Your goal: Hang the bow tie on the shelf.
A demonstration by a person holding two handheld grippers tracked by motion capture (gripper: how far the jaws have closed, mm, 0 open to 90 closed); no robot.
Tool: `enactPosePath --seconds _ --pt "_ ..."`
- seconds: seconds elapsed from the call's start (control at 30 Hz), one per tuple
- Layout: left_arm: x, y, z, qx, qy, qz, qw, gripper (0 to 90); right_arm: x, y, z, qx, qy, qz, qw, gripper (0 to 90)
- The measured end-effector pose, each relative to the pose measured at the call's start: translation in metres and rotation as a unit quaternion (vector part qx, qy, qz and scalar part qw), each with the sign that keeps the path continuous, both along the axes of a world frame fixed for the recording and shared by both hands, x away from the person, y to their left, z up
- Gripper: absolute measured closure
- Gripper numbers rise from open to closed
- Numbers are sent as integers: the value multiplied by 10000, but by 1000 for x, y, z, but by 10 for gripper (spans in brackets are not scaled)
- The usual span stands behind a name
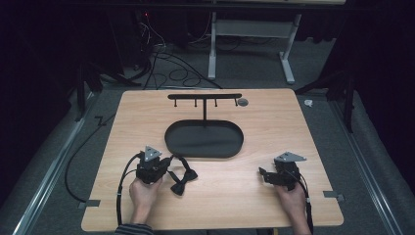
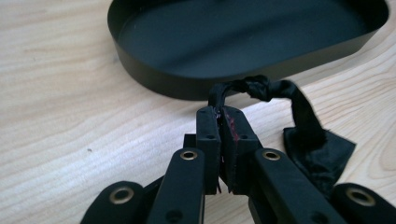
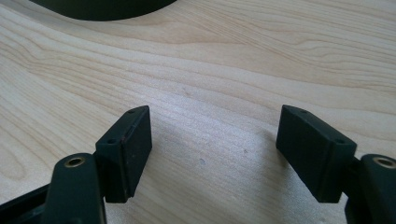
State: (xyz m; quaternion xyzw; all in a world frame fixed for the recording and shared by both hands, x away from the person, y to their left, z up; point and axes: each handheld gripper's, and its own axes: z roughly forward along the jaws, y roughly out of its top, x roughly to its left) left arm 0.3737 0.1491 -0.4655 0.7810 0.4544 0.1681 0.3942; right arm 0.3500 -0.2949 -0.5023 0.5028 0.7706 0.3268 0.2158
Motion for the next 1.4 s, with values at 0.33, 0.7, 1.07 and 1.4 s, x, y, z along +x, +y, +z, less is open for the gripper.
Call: enactPosePath --seconds 0.33,0.7,1.07,1.4 --pt "-3 -5 22 -308 -210 -193 9991 859 0 0 0 -13 10 -6 10000 280" --pt "-4 0 41 -428 -318 -291 9982 859 0 0 0 -13 10 -6 10000 280" --pt "-4 2 54 -461 -444 -409 9971 859 0 0 0 -17 8 -16 10000 283" --pt "6 6 69 -579 -453 -455 9963 859 0 1 0 -31 -3 -19 10000 285"
